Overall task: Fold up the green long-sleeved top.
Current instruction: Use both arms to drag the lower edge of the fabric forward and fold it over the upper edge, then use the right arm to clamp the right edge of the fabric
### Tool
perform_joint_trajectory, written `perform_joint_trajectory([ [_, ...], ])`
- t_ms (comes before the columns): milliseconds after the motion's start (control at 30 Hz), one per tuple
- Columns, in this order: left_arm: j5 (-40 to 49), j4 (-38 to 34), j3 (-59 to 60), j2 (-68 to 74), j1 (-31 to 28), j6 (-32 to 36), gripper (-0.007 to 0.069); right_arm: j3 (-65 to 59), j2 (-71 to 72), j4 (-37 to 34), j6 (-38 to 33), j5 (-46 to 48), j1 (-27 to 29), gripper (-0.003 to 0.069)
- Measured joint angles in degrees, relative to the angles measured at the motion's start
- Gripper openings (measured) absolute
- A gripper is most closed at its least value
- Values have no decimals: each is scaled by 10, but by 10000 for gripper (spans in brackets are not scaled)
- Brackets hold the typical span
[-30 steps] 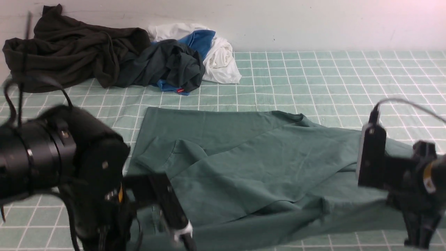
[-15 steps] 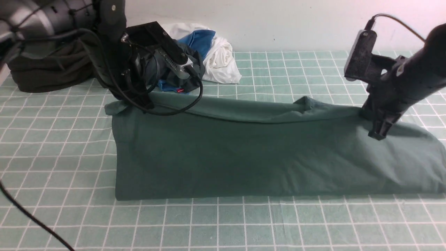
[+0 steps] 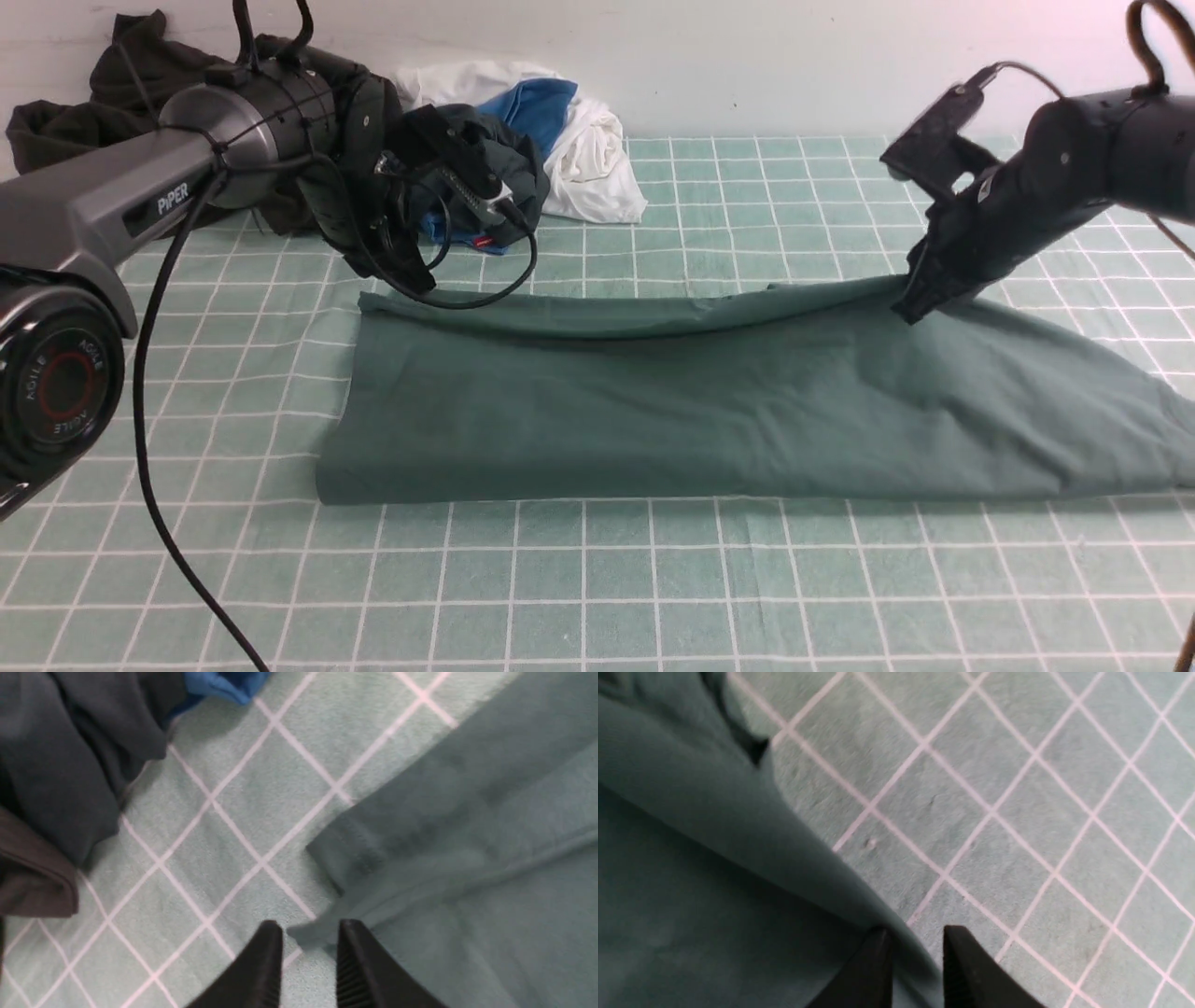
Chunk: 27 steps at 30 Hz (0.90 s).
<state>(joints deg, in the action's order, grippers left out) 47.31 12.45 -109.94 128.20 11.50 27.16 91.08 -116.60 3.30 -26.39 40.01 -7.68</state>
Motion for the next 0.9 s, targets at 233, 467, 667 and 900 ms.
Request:
perform_joint_trajectory([
  [233,61,-5,-45,-24,2,-122,449,37,56,17,107,90,5,377],
  [467,187,-27,-66,-48,28,-167,357,38,92,-82,92,179,-1,387],
  [667,215,-31,-66,-47,33,-168,69,41,12,-192,31,171,-64,379],
  [900,232,-30,-66,-47,33,-168,-3,53,-108,-209,36,38,-116,335],
])
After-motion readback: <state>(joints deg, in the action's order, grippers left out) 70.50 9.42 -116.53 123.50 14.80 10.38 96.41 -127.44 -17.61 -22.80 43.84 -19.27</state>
